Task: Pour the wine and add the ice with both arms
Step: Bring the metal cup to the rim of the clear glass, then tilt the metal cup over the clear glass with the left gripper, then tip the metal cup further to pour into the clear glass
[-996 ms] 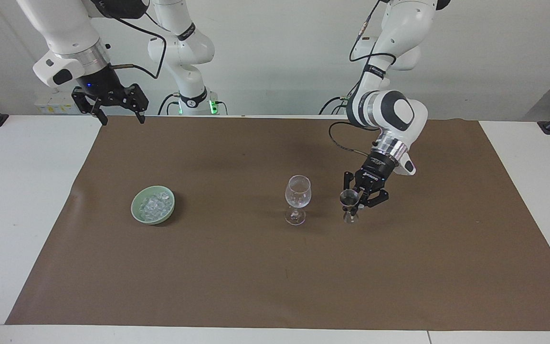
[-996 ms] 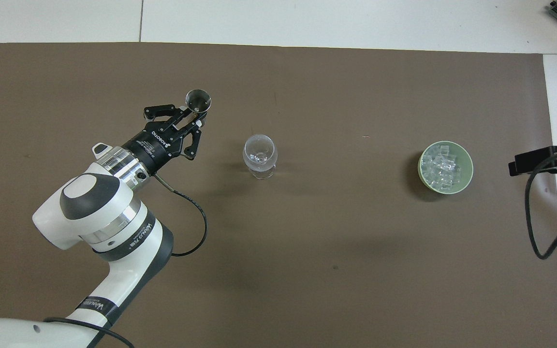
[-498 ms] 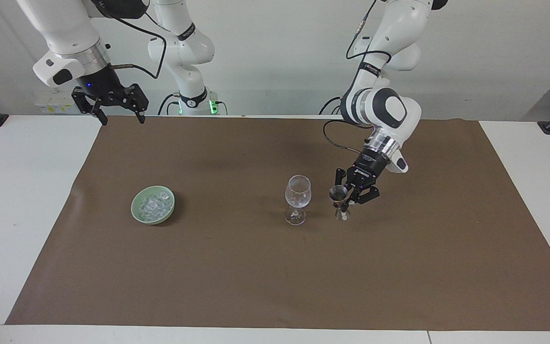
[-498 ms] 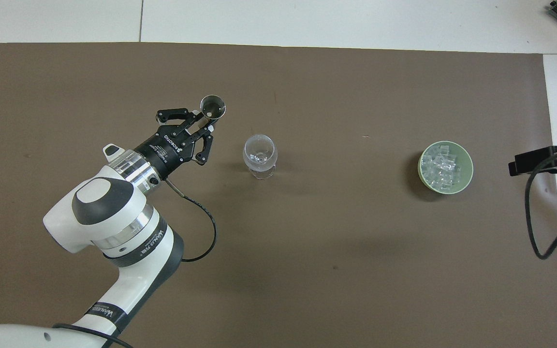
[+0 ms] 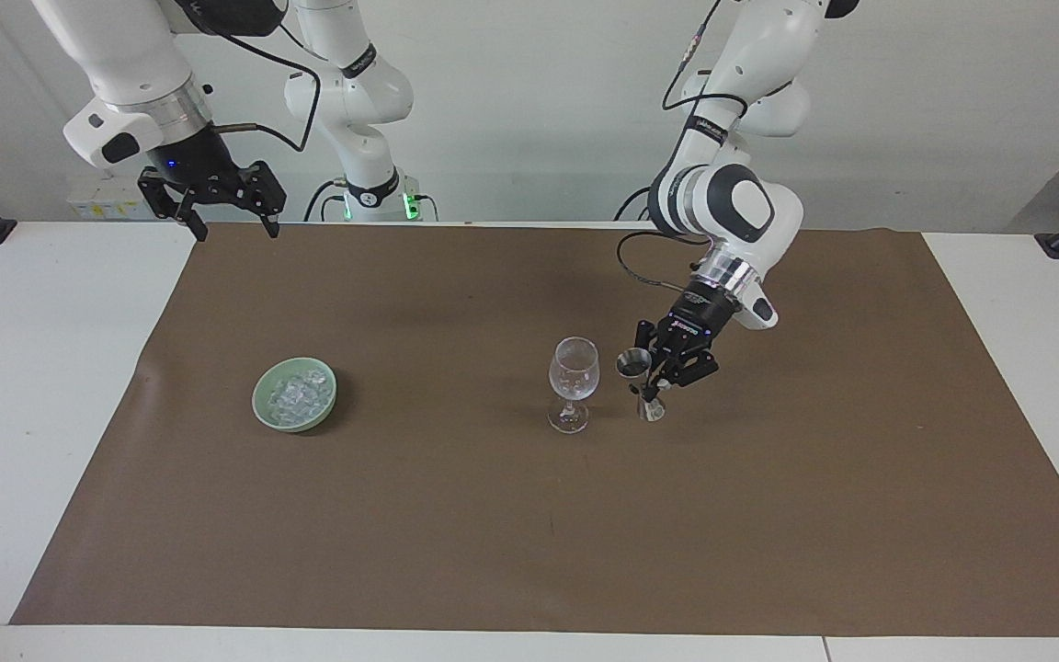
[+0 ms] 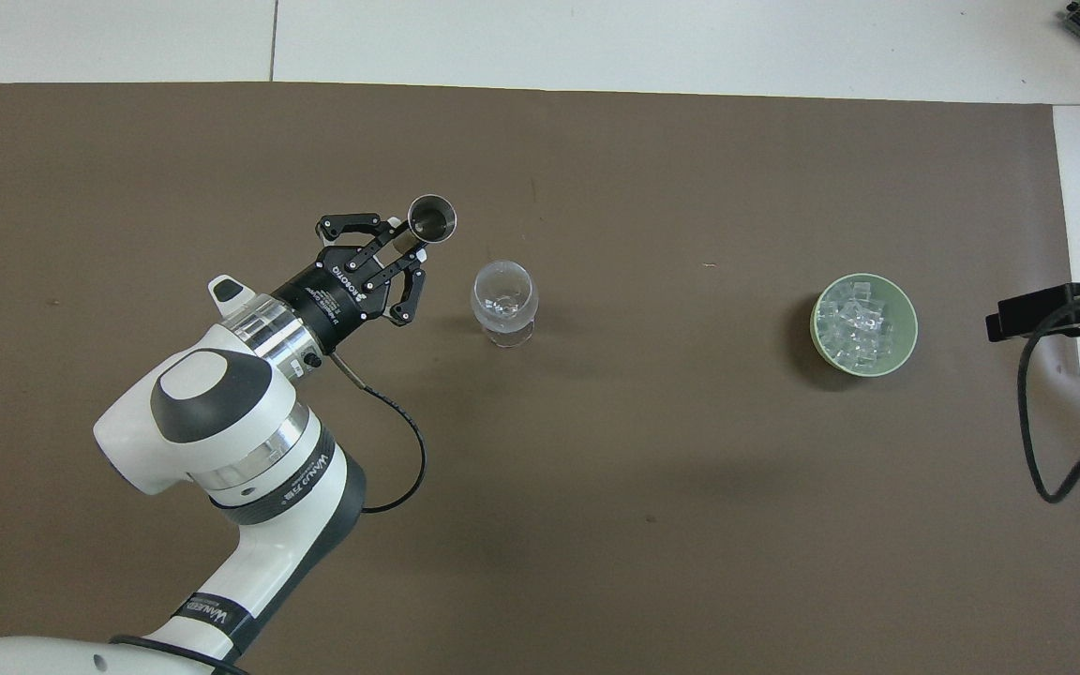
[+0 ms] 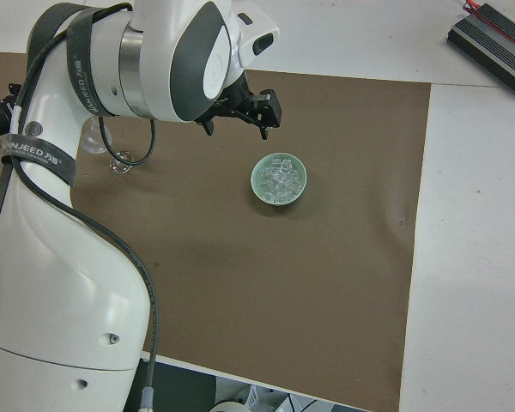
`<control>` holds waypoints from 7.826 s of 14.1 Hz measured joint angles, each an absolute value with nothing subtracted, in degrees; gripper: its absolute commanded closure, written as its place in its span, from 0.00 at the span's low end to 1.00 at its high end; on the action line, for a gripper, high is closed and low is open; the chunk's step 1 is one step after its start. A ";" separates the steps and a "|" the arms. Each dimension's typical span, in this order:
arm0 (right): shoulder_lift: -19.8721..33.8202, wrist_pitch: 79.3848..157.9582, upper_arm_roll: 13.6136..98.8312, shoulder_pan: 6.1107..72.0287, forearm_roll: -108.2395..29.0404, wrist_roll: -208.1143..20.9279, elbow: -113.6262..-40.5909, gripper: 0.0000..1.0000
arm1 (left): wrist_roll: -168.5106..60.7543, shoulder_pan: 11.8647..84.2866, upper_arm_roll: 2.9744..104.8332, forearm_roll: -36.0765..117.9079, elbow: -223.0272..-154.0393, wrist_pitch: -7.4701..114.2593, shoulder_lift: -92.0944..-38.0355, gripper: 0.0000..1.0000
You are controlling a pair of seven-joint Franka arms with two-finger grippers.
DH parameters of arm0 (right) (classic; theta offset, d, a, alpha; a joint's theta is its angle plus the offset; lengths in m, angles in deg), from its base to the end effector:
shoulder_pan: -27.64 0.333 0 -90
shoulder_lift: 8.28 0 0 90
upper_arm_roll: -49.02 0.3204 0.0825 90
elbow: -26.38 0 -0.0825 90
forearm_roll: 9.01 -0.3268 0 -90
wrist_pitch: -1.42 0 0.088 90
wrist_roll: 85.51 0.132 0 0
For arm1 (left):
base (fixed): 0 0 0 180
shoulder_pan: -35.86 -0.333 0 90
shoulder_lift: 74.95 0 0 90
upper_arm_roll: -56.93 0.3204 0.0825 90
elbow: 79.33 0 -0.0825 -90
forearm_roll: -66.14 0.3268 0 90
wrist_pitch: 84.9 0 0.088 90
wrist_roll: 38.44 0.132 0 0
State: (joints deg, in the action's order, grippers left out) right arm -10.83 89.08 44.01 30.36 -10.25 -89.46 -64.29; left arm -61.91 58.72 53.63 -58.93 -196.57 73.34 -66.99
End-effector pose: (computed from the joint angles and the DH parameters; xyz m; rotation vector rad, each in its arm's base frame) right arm 0.4788 -0.0173 0.6172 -3.1153 -0.0465 0.0106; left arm 0.5118 -0.2205 0.4130 1.0773 1.6221 -0.2711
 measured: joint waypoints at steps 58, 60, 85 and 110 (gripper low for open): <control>-10.83 89.08 44.01 30.36 -10.25 -89.46 -64.29 0.00 | -34.27 63.88 52.08 -58.93 -195.69 85.22 -68.22 1.00; -10.83 89.08 44.01 30.36 -10.25 -89.46 -64.29 0.00 | -33.80 64.10 52.07 -58.93 -195.61 85.73 -68.22 1.00; -10.83 89.08 44.01 30.36 -10.25 -89.46 -64.29 0.00 | -29.66 64.22 50.50 -55.90 -192.84 92.07 -68.01 1.00; -10.83 89.08 44.01 30.36 -10.25 -89.46 -64.29 0.00 | -25.39 64.91 49.47 -51.26 -190.82 95.55 -66.34 1.00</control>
